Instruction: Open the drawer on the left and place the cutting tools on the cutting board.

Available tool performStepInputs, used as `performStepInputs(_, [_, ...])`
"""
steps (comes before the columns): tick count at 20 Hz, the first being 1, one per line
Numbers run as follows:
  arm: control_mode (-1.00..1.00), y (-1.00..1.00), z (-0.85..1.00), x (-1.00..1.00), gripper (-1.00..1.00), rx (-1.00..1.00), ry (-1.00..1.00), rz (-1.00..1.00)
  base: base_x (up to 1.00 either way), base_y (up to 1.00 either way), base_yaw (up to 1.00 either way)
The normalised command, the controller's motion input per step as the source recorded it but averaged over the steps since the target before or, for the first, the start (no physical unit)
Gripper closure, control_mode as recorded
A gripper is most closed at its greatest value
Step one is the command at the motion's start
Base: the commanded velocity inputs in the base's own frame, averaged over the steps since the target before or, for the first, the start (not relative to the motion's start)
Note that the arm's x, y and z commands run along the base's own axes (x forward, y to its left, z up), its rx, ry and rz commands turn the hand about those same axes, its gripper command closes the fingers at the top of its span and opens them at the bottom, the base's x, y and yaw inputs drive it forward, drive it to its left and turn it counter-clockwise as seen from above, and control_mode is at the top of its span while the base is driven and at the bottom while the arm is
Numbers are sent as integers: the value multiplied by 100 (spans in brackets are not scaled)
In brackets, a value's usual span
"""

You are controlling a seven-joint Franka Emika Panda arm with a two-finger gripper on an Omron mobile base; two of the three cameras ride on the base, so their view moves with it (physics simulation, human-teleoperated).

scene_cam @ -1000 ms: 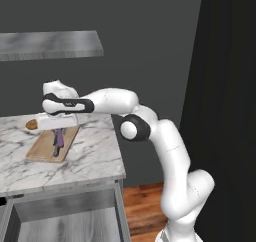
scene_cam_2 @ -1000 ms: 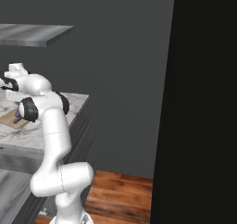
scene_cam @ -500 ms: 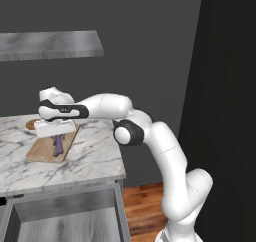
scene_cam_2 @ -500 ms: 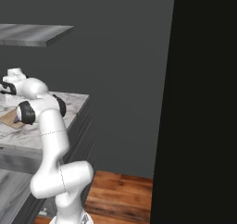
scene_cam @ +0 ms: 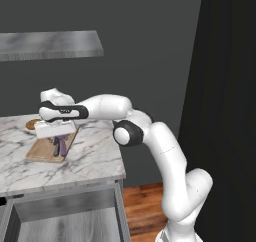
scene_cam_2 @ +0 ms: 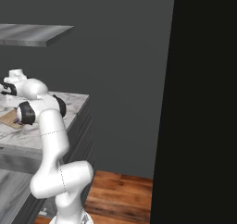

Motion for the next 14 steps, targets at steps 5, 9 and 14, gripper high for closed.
performStepInputs(5, [-100, 0, 0, 4, -100, 8, -3, 0, 0, 0, 0])
performStepInputs(9, [-100, 0, 30, -19, -100, 8, -13, 0, 0, 0, 0])
performStepInputs(14, [-100, -10, 51, -60, -100, 1, -18, 0, 0, 0, 0])
